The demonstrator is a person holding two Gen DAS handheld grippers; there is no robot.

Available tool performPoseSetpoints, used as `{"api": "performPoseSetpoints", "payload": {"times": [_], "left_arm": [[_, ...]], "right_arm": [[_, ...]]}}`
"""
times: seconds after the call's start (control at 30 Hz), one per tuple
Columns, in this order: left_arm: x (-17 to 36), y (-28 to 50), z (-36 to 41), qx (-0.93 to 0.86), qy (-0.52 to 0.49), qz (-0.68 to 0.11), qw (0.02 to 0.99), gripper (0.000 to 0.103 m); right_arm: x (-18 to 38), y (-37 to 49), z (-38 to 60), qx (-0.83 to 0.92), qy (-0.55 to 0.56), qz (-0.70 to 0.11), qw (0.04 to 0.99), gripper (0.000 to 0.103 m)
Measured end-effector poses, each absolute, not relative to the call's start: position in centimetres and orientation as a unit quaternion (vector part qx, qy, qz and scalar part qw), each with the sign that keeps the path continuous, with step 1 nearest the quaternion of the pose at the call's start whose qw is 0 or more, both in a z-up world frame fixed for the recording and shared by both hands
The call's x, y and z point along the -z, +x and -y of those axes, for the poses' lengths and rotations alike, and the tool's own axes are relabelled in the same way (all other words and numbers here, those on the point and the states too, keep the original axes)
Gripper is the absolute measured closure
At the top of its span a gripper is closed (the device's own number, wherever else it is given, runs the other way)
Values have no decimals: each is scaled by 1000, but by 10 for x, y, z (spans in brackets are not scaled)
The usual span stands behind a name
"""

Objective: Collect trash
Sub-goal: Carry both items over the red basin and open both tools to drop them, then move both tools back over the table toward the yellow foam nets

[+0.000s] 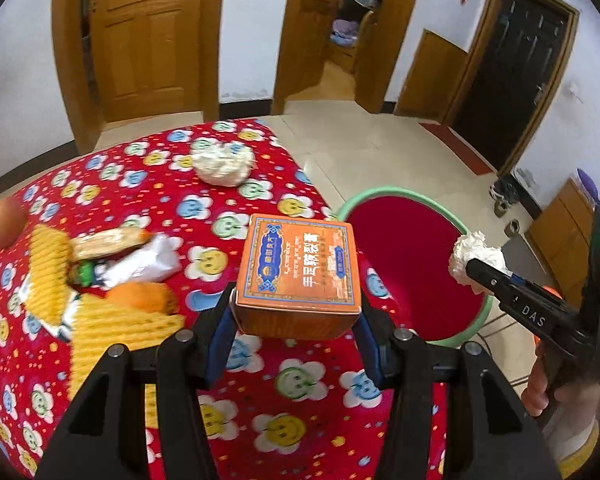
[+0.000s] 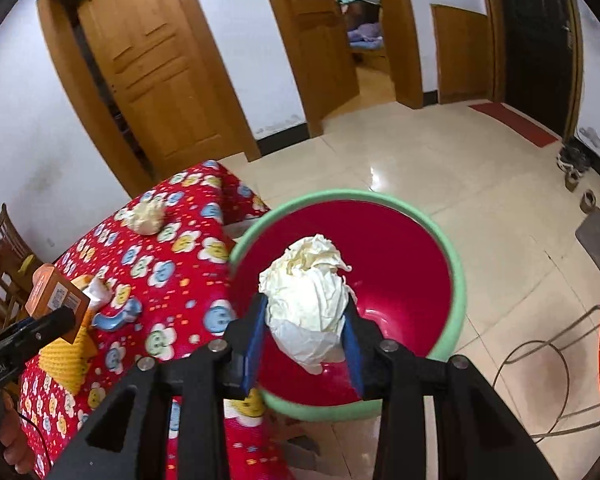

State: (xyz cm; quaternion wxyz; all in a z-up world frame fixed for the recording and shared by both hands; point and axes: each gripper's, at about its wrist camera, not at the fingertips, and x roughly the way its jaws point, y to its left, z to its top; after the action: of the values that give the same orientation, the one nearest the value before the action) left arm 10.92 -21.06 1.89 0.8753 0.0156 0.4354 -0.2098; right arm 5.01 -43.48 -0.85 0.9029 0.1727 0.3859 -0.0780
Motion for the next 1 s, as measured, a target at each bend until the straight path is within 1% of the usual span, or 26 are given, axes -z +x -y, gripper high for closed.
{"api": "performPoseSetpoints", "payload": {"times": [0.07, 0.13, 0.27, 0.37, 0.53, 0.67, 0.77, 0.8, 0.87, 0.9, 0.93, 1.0], "left_arm": [[-15, 112, 220, 214, 23, -438, 873, 49], [-12, 113, 230, 219, 27, -441, 870, 49], [-8, 113, 248, 231, 37, -444, 865, 49], [-3, 116, 262, 240, 44, -448, 860, 49], [6, 119, 284, 257, 54, -455, 851, 49], [14, 119, 302, 274, 64, -460, 842, 49], [19, 120, 313, 285, 69, -463, 837, 49], [20, 120, 316, 288, 72, -462, 835, 48], [20, 118, 321, 289, 78, -459, 837, 40], [20, 116, 321, 288, 77, -456, 839, 32], [19, 114, 321, 287, 77, -453, 841, 29], [18, 113, 320, 286, 78, -449, 843, 29]], "right_arm": [[12, 49, 443, 80, 181, -387, 901, 63], [15, 49, 450, 82, 191, -387, 898, 60], [16, 48, 461, 87, 200, -381, 899, 48], [17, 47, 468, 88, 207, -376, 899, 43], [16, 45, 481, 96, 215, -373, 898, 43], [14, 37, 492, 110, 222, -363, 898, 39], [14, 32, 498, 119, 226, -363, 896, 39], [15, 31, 501, 122, 228, -364, 895, 39], [17, 28, 505, 128, 231, -365, 893, 39], [17, 27, 507, 130, 233, -365, 892, 39], [18, 26, 508, 132, 234, -365, 891, 38], [18, 24, 510, 135, 236, -365, 891, 38]]}}
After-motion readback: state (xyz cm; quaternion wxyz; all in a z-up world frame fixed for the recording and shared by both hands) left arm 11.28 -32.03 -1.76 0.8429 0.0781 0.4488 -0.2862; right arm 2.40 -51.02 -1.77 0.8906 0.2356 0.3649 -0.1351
